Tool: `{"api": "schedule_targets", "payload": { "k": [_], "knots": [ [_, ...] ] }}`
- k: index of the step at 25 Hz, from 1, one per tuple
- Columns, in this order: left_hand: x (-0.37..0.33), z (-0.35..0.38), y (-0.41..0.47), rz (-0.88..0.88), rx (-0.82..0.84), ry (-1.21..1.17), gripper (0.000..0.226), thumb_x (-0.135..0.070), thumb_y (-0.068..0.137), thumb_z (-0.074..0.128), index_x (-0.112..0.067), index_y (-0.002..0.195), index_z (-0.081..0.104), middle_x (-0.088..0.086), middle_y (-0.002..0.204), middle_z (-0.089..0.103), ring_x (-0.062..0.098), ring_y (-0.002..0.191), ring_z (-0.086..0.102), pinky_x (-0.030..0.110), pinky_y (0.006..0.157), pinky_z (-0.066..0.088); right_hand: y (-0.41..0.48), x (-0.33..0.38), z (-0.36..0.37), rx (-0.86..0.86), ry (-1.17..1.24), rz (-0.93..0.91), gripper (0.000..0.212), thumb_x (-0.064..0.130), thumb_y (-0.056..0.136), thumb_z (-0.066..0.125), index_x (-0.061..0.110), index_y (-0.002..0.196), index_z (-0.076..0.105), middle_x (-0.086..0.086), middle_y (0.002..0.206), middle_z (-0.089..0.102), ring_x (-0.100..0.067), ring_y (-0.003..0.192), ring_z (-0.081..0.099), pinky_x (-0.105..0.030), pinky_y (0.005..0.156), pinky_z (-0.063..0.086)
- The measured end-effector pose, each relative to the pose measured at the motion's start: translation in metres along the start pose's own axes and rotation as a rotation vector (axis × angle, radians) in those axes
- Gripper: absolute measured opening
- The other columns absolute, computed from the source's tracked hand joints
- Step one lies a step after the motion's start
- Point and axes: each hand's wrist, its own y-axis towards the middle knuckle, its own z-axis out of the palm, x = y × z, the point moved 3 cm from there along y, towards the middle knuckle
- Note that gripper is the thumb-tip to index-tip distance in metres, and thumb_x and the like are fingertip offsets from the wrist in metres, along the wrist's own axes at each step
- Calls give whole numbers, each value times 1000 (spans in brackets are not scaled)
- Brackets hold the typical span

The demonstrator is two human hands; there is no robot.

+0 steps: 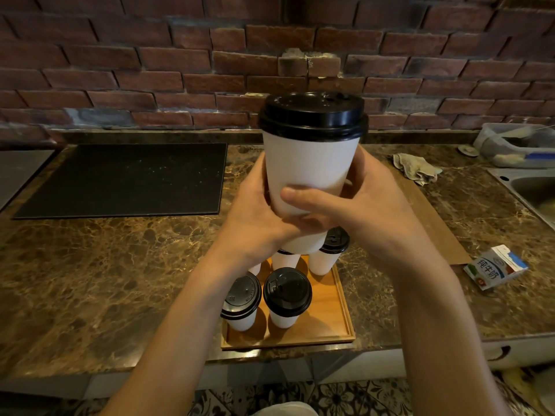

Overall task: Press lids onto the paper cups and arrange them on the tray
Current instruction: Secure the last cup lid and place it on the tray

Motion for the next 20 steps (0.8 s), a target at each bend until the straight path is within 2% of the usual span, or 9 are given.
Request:
{"api": "schedule_targets", "payload": {
  "k": [3, 6, 8, 14, 18, 20],
  "knots": [
    [2, 4, 2, 21, -50, -23, 75, -7, 61, 84, -41, 114, 44, -39, 104, 58, -16, 102, 55, 2, 72, 46, -2, -2, 5, -88, -4, -16, 76, 33, 65, 87, 26, 131, 51, 12, 118, 62, -1, 106, 60, -24, 83, 57],
    [3, 9, 1, 14, -103, -81, 74, -19, 59, 84, -44, 116, 44, -27, 109, 61, -6, 106, 59, 9, 76, 50, -3, -4, 10, -176, -46, -25, 76, 37, 65, 86, 29, 131, 49, 16, 117, 59, 4, 105, 57, -14, 80, 54],
    [5, 11, 1, 11, -106, -82, 75, -22, 58, 84, -44, 118, 44, -25, 110, 61, -4, 107, 59, 10, 77, 50, -5, -5, 12, -203, -66, -23, 79, 40, 65, 86, 30, 132, 47, 17, 117, 58, 3, 106, 57, -15, 79, 54],
    [3, 6, 2, -11, 5, -65, 82, -2, 62, 83, -42, 121, 40, -34, 108, 59, -12, 106, 56, 5, 74, 48, -4, 1, 7, -177, 17, -48, 74, 35, 64, 87, 29, 129, 51, 14, 116, 62, 4, 103, 60, -18, 79, 56],
    [-8, -4, 2, -11, 95, -89, 87, -19, 61, 84, -29, 134, 37, -17, 121, 57, 0, 114, 56, 13, 80, 51, -2, 6, 1, -119, 113, -36, 71, 37, 61, 87, 30, 124, 54, 12, 111, 66, -1, 101, 65, -21, 74, 58],
    [-12, -6, 2, -25, 135, -87, 88, -20, 62, 85, -23, 136, 38, -10, 123, 58, 6, 114, 57, 18, 81, 53, -1, 7, -2, -74, 119, -27, 67, 36, 62, 84, 32, 122, 55, 12, 110, 66, -2, 101, 65, -23, 75, 58]
  ]
}}
